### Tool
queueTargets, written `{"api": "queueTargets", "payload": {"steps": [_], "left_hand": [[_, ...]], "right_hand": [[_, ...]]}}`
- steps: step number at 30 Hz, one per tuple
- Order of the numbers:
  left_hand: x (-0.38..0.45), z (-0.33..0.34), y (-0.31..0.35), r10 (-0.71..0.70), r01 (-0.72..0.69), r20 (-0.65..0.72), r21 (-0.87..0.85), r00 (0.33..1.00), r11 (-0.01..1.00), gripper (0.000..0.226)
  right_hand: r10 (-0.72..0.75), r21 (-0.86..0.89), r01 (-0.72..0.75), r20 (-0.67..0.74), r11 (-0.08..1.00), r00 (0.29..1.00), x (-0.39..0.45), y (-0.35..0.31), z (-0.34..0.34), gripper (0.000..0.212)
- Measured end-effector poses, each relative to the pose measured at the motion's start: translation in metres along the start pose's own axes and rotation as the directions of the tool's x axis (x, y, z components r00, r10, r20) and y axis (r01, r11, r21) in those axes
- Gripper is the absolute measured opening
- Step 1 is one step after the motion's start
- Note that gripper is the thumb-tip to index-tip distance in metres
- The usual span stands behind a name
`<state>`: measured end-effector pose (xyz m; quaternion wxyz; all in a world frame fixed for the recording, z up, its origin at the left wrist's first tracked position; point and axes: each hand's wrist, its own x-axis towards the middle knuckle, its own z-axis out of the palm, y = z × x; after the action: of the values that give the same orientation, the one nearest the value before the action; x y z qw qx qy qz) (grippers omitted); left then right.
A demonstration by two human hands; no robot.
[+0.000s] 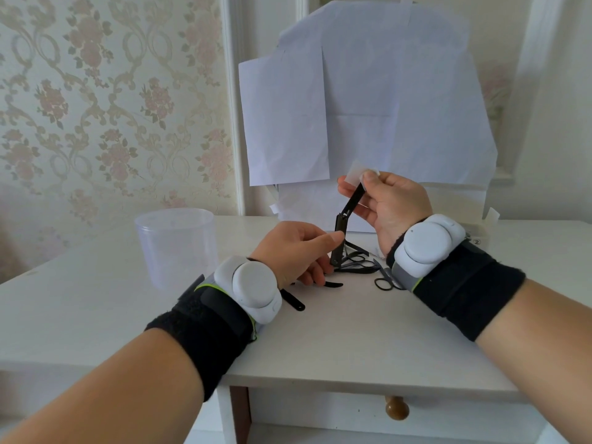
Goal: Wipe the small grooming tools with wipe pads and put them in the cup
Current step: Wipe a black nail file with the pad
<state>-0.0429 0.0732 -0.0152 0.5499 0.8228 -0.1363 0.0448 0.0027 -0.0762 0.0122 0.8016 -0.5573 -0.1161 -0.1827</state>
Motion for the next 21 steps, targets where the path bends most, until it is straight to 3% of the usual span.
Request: {"api": "queueTargets", "payload": {"steps": [12, 21], "left_hand": [[-0.0032, 0.0018, 0.0015, 0.014, -0.011, -0.012, 0.175, 1.000, 0.985, 0.039], [-0.0015, 0.0004, 0.0007, 0.049, -0.032, -0.099, 0.165, 0.994, 0.986, 0.032]], "right_hand": [[0.001, 0.092, -0.004, 0.039, 0.996, 0.999, -0.0047, -0.0030, 0.0008, 0.021], [-0.071, -0.042, 0.076, 0.113, 0.996, 0.991, -0.0050, 0.0033, 0.0041, 0.021]]}}
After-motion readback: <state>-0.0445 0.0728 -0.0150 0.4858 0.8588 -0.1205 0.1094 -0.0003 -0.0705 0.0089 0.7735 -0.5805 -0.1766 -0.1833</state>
